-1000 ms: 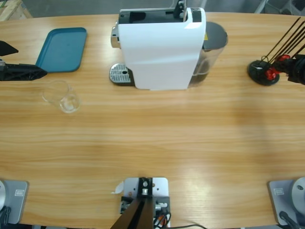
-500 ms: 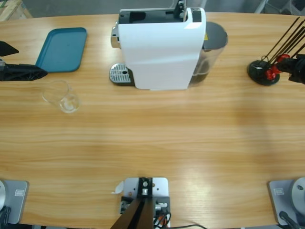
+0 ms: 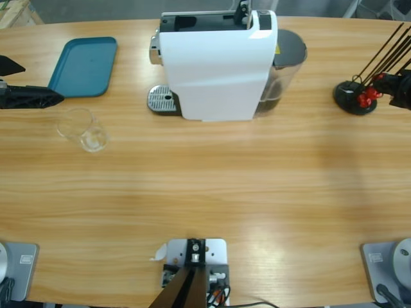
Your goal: Pour coffee
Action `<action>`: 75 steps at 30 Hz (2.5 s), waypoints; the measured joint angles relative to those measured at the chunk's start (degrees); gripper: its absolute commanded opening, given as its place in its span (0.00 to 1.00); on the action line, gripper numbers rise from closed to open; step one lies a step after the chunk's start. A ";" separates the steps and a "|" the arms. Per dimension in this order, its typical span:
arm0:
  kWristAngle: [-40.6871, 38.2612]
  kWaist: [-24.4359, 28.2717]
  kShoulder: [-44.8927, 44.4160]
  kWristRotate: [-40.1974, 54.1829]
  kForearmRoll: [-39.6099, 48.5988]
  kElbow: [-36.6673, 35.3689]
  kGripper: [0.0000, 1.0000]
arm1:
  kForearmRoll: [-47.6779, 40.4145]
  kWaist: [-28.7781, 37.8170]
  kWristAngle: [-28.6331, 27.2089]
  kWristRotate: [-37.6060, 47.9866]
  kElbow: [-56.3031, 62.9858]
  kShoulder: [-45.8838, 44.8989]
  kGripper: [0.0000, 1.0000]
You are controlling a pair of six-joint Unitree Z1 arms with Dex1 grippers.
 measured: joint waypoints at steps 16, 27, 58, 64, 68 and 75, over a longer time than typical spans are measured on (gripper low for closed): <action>-0.19 0.00 0.00 -0.22 0.00 0.00 0.99 | -0.06 -0.36 0.31 -0.03 0.06 -0.25 0.00; -0.63 0.00 -0.05 -0.31 0.00 1.45 0.99 | 3.17 -0.36 -0.05 -0.03 -1.93 -3.56 0.00; -1.11 0.00 -0.12 -1.08 -0.97 2.96 0.99 | 25.97 0.57 -5.05 -0.06 -18.74 -15.29 0.00; -1.84 0.00 -0.17 -1.14 -1.23 3.08 0.99 | 27.79 3.91 -2.22 -2.56 -19.64 -20.68 0.00; -1.92 0.00 -0.54 -1.14 -1.24 3.15 0.99 | 27.75 7.49 11.75 -9.98 -21.42 -22.74 0.00; -1.92 -0.01 -4.03 -1.14 -1.24 3.80 0.99 | 27.75 18.02 28.50 -19.04 -22.63 -22.21 0.00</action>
